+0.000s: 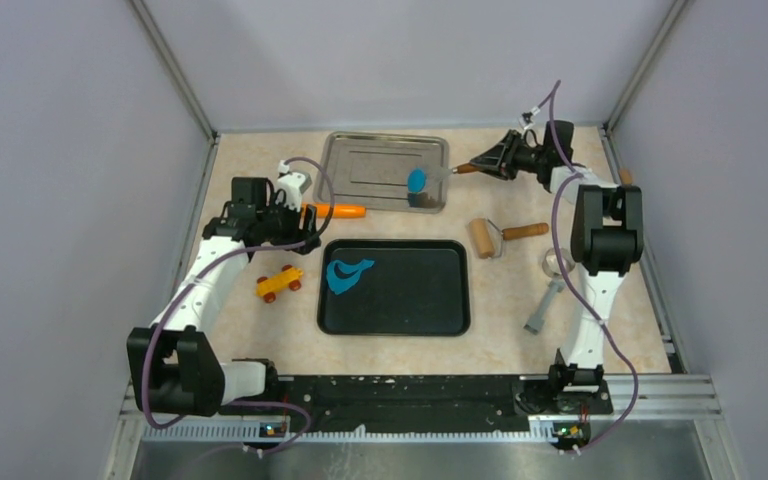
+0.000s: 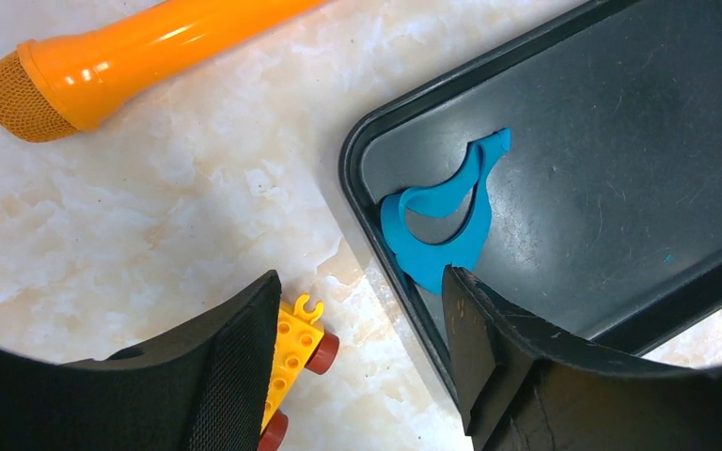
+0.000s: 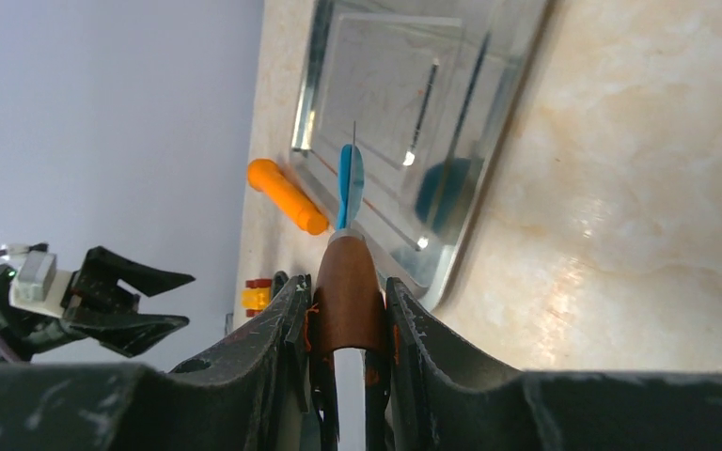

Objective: Roll out the dumpling wrappers from the dough

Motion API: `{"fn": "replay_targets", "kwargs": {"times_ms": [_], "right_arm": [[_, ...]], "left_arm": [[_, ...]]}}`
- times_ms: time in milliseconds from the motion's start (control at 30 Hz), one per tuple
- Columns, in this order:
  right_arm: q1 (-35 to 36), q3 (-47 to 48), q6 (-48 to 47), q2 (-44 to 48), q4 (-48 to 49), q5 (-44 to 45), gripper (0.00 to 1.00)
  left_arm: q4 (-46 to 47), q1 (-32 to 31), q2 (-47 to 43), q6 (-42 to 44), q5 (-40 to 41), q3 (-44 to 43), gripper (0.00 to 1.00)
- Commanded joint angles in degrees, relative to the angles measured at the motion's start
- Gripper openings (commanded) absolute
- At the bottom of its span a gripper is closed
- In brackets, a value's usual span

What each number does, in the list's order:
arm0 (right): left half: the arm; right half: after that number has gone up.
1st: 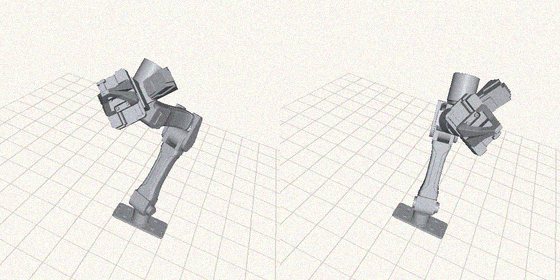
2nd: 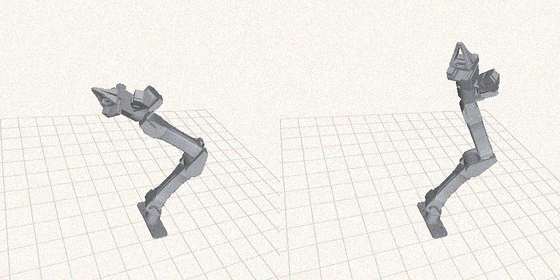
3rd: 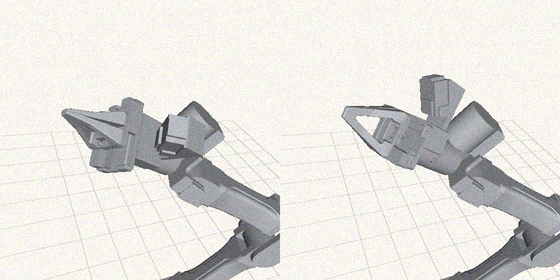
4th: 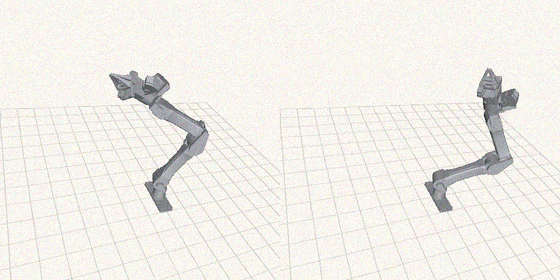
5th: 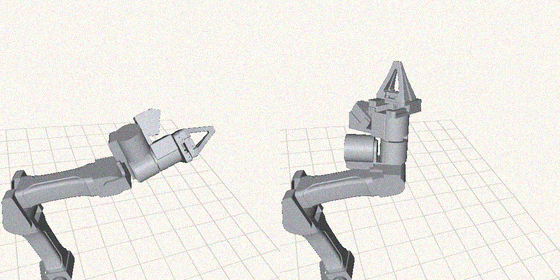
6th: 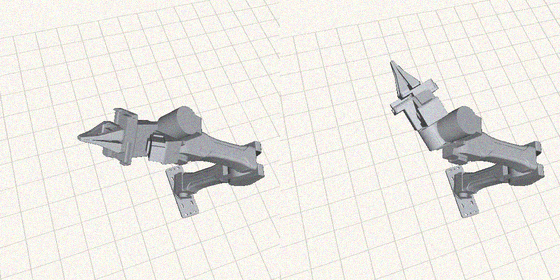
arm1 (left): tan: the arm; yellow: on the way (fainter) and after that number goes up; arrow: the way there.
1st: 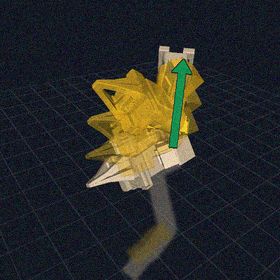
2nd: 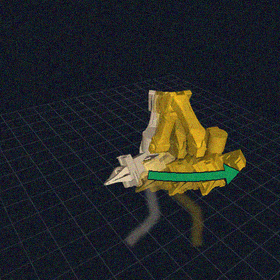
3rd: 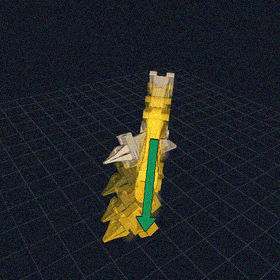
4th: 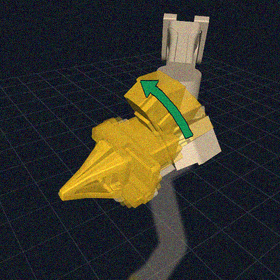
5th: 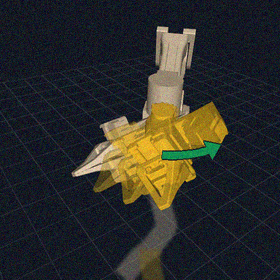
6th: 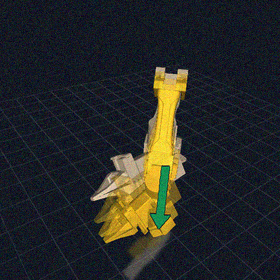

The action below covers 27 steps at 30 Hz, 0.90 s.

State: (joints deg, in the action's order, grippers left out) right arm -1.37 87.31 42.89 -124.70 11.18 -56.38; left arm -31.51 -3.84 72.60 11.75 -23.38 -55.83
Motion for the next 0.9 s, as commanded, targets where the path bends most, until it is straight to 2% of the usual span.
{"fn": "replay_targets", "kwargs": {"times_ms": [0, 167, 400, 500, 867], "right_arm": [[0.14, 2.39, -4.41, -0.45, -7.28, 1.77, 0.00], [0.14, 2.37, -5.94, -0.51, -10.82, 3.30, 0.00], [1.00, 10.38, -18.49, 0.27, -29.58, 16.28, 0.00], [2.87, 13.09, -22.97, 0.56, -33.93, 20.00, 0.00], [6.50, 18.70, -31.13, 3.27, -41.09, 31.58, 0.00]], "left_arm": [[2.12, 0.23, -0.71, 0.70, -0.05, -1.75, 0.66], [2.74, 0.28, -2.24, 0.39, 0.08, 0.49, 0.67], [3.43, 0.24, -3.43, -0.92, -0.36, 1.66, 0.67], [3.87, 0.32, -3.97, -1.05, -0.24, 2.23, 0.67], [5.09, 0.39, -5.42, -2.95, -1.11, 3.20, 0.68]]}}
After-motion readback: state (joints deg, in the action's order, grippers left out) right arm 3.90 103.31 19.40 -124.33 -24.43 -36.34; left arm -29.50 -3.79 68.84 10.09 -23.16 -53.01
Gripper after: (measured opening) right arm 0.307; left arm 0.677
